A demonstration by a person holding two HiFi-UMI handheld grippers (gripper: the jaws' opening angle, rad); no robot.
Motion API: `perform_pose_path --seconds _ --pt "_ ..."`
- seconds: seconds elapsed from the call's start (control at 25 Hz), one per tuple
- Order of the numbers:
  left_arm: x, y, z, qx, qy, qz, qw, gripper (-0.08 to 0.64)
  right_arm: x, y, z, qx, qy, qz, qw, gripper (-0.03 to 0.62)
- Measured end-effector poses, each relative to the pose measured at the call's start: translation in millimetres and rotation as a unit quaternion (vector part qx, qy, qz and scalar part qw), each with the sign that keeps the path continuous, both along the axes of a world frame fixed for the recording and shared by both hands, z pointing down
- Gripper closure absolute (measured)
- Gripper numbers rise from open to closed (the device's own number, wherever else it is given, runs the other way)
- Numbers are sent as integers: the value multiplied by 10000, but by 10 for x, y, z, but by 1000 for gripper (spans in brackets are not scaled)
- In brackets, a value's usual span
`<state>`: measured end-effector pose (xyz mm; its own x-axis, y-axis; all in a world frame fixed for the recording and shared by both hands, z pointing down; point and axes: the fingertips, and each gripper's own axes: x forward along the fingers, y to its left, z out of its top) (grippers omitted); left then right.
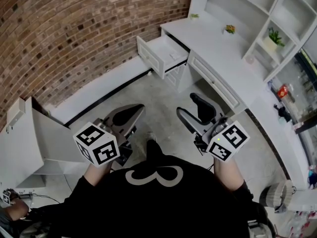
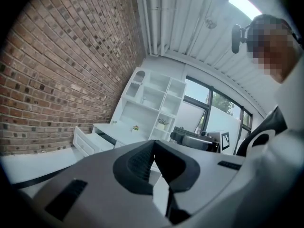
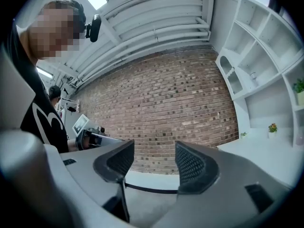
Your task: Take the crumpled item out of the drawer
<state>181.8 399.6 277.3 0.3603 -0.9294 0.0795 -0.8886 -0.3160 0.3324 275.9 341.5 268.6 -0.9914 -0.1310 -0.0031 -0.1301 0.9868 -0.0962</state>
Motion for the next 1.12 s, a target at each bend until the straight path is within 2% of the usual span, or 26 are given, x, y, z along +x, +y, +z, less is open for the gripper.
perform_pose_path --seconds 0.16,0.28,0.52,0.68,0.84,1.12 --pt "-173 -121 74 -55 81 -79 9999 557 -167 -172 91 3 144 24 9999 256" --pt "-309 -264 137 -91 136 -113 9998 557 -302 -359 141 23 175 42 9998 155" --pt "-746 -697 317 -299 212 -229 9991 557 -719 -880 341 -134 285 27 9995 127" --pt "-1116 -1164 486 -470 315 -278 9980 557 -1061 -1358 521 -272 394 77 9988 121" --pt "-1445 -1722 663 -729 407 -199 9963 557 -1394 -1848 712 -447 572 105 9973 110" --pt "-1889 -2608 803 -954 453 70 9944 557 -1851 -2688 825 -538 802 237 9950 91"
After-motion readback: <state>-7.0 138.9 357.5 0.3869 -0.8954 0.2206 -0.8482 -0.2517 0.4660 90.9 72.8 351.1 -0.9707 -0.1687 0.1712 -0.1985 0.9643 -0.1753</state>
